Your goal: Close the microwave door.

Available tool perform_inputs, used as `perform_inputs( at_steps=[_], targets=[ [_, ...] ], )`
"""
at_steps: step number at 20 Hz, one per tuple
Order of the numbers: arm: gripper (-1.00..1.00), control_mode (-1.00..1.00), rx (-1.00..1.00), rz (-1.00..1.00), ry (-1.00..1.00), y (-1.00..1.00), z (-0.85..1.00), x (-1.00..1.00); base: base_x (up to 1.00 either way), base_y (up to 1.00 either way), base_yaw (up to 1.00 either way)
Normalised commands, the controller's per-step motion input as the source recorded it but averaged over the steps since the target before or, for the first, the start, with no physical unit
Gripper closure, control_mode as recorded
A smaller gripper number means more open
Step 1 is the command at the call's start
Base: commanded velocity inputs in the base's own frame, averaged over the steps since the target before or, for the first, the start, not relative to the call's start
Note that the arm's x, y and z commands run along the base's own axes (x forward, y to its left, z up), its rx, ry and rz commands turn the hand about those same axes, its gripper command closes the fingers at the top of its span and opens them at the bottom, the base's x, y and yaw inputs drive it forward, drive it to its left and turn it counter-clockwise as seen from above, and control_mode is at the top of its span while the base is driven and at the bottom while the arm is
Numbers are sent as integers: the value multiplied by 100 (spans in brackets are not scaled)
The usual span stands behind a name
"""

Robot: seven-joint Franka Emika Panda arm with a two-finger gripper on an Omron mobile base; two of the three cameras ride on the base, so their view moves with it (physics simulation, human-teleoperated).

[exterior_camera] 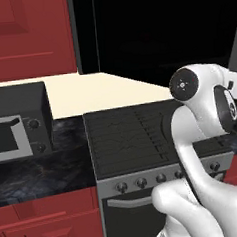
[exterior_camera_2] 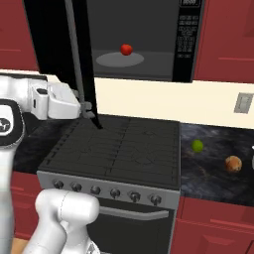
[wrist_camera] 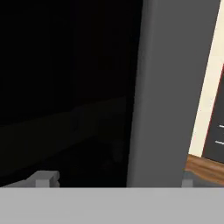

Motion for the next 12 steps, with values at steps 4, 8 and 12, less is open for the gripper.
perform_inputs(
  at_steps=[4, 8, 12],
  targets=[
    [-100, -100, 15, 31, 2, -70, 1, 65, 0, 0, 0],
    [-100, -100, 11, 24, 17, -62, 10, 63, 0, 0, 0],
    [-100, -100, 4, 22, 13, -34, 0, 61, 0, 0, 0]
  ],
)
